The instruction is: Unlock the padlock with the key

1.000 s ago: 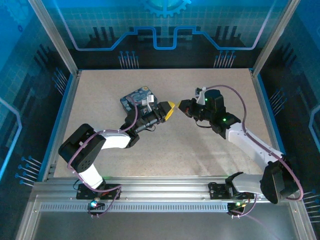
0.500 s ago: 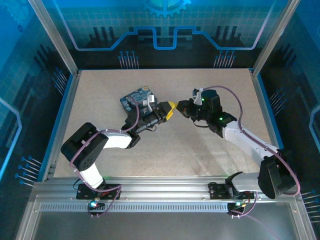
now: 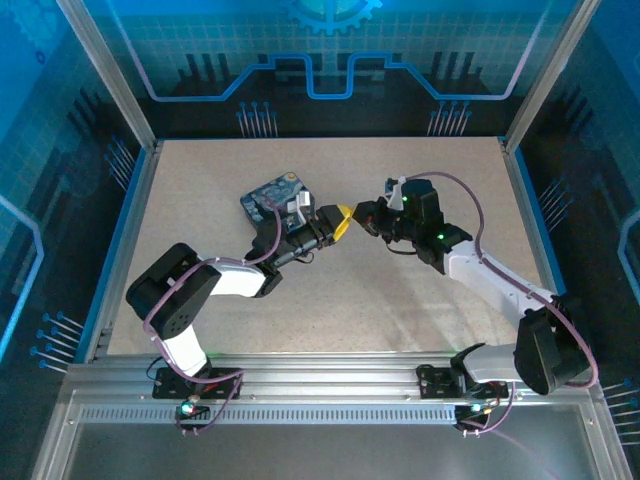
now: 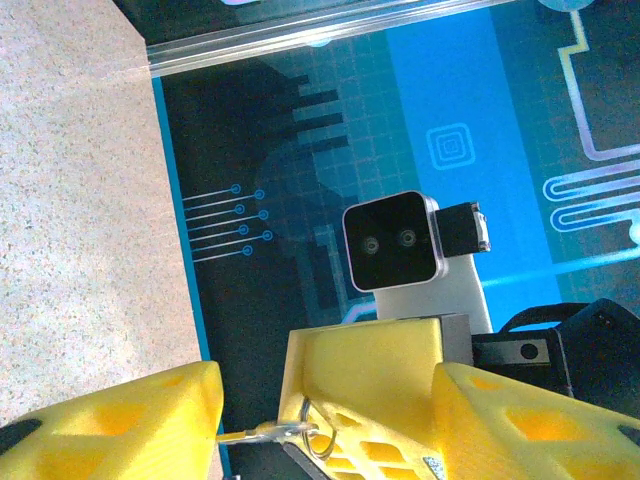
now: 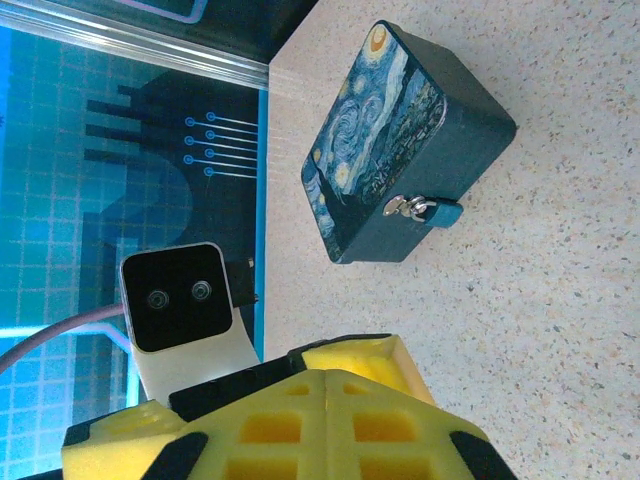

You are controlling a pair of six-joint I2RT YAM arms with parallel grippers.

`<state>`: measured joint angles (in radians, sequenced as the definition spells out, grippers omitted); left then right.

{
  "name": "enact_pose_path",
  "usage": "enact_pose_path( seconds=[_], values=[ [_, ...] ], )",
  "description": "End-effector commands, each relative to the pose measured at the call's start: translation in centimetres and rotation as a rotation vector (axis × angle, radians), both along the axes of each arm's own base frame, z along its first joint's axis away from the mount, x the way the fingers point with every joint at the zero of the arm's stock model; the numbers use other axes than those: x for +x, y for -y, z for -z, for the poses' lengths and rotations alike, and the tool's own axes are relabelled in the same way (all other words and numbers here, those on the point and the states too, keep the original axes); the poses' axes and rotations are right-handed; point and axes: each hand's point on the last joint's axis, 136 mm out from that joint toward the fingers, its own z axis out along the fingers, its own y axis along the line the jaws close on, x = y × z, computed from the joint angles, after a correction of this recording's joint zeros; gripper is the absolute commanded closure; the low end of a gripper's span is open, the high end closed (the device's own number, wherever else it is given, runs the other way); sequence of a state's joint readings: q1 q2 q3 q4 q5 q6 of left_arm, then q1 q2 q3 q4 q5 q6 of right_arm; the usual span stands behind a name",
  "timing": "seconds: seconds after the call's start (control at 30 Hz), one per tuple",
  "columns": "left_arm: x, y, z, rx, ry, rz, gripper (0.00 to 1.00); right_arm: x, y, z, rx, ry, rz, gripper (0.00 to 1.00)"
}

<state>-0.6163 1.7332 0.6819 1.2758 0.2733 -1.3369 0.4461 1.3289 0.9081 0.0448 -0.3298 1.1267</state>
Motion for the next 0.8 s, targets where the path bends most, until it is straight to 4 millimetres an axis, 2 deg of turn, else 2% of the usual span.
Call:
enact_pose_path(
  seconds=[0.0,0.37,0.6,0.77],
  values=[
    [-0.5,0.8,-1.4,-0.035,0.045,0.025,0.43,1.1,0.2,-1.7,0.022,0.043,0.020,1.00],
    [-0.5,0.9,-1.1,-0.021,0.055,0.022,0.45,1.2,0.6,-2.2,0.027,0.052,0.027,1.00],
    [-0.6,-1.3,-2.5,0.040,0.180,-0.037,0.37,0.6,0.7,-3.8,0.034,0.089,0.009,1.00],
    [0.4,-3.1,-2.9,-0.048,0.075,-0.045,0.35,0.1,1.2,-4.7,-0.024,0.153,-0.012,1.00]
  ],
)
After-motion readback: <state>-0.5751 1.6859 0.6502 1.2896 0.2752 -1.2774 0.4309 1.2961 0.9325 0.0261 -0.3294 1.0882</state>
